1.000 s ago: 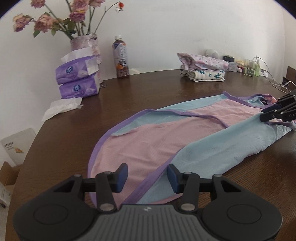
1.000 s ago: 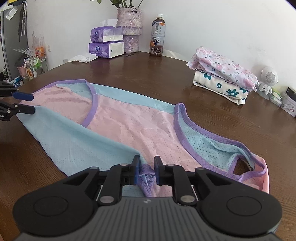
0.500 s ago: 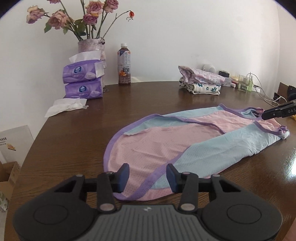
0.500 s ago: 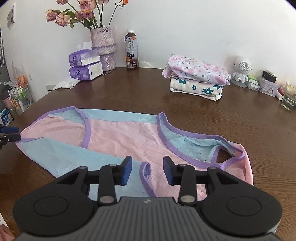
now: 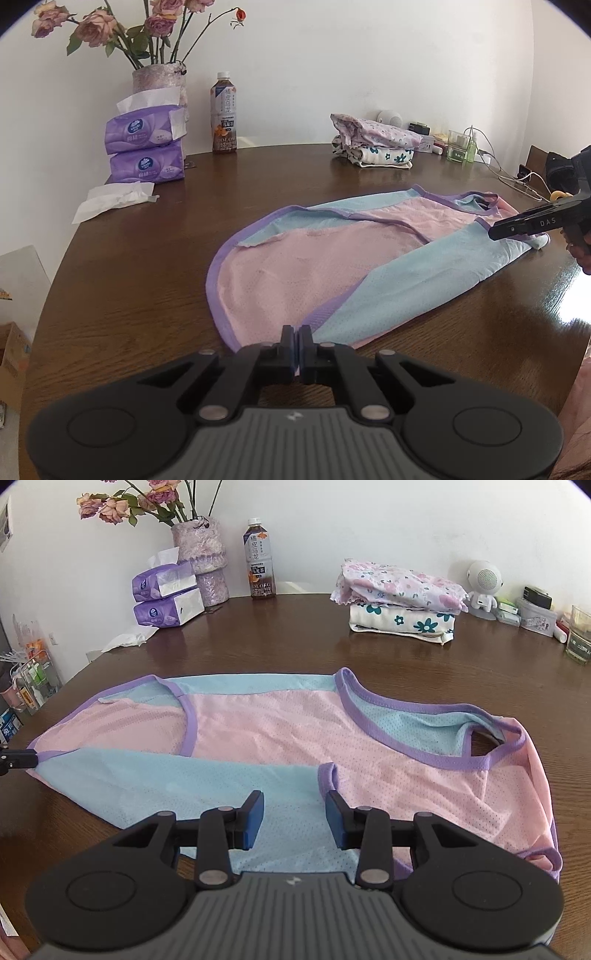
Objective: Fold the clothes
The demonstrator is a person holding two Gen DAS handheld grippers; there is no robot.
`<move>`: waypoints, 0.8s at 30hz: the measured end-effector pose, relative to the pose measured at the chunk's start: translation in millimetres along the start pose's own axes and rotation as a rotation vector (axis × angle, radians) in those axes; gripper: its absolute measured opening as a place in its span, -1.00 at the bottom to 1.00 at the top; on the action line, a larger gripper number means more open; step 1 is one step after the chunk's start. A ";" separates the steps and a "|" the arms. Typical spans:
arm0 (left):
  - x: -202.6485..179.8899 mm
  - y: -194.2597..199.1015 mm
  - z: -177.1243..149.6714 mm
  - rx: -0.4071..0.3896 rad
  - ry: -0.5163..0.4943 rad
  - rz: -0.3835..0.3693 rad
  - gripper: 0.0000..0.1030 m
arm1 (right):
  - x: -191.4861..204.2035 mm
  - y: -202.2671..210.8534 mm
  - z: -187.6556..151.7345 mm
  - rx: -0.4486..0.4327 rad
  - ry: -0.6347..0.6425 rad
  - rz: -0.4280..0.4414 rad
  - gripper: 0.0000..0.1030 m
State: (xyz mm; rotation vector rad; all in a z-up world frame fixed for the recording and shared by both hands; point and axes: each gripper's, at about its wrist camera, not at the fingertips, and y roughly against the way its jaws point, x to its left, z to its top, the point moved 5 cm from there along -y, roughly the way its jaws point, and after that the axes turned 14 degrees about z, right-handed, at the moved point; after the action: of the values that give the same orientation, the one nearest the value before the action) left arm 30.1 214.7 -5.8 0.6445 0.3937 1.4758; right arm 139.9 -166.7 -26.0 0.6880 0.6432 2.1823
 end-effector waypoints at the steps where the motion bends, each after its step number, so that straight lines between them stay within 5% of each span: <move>1: -0.1 -0.3 -1.4 0.011 -0.008 0.002 -0.97 | 0.5 0.1 -0.1 0.001 0.005 -0.003 -0.28; 5: -3.0 -0.7 -2.7 0.041 -0.012 0.066 -0.66 | 1.3 -2.1 1.6 0.010 0.042 -0.009 -0.27; 7: -4.6 5.9 2.1 0.011 0.001 0.100 -0.26 | 1.6 -2.1 2.4 0.011 0.055 -0.010 -0.26; 8: -7.0 10.0 7.1 -0.016 0.016 0.101 -0.23 | 1.7 -1.8 2.7 0.010 0.062 -0.011 -0.26; 12: -34.1 12.2 34.1 -0.107 0.044 0.038 -0.31 | 14.4 0.7 6.8 -0.032 0.090 0.033 -0.26; 16: -88.8 -12.9 49.1 -0.086 -0.017 -0.049 -0.42 | 41.7 -11.4 5.1 -0.041 0.126 0.148 -0.27; 19: -114.4 -31.7 45.9 -0.029 -0.057 -0.044 -0.42 | 59.8 -22.8 -4.6 0.004 0.179 0.204 -0.35; 24: -116.0 -42.4 38.5 0.008 -0.027 -0.003 -0.41 | 37.3 -7.7 -19.9 0.014 0.169 0.166 -0.36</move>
State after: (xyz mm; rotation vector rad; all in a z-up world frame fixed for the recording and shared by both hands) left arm 78.1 95.3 -18.4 0.6686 0.3796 1.4618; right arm 109.4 -137.9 -35.3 0.5863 0.7101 2.4101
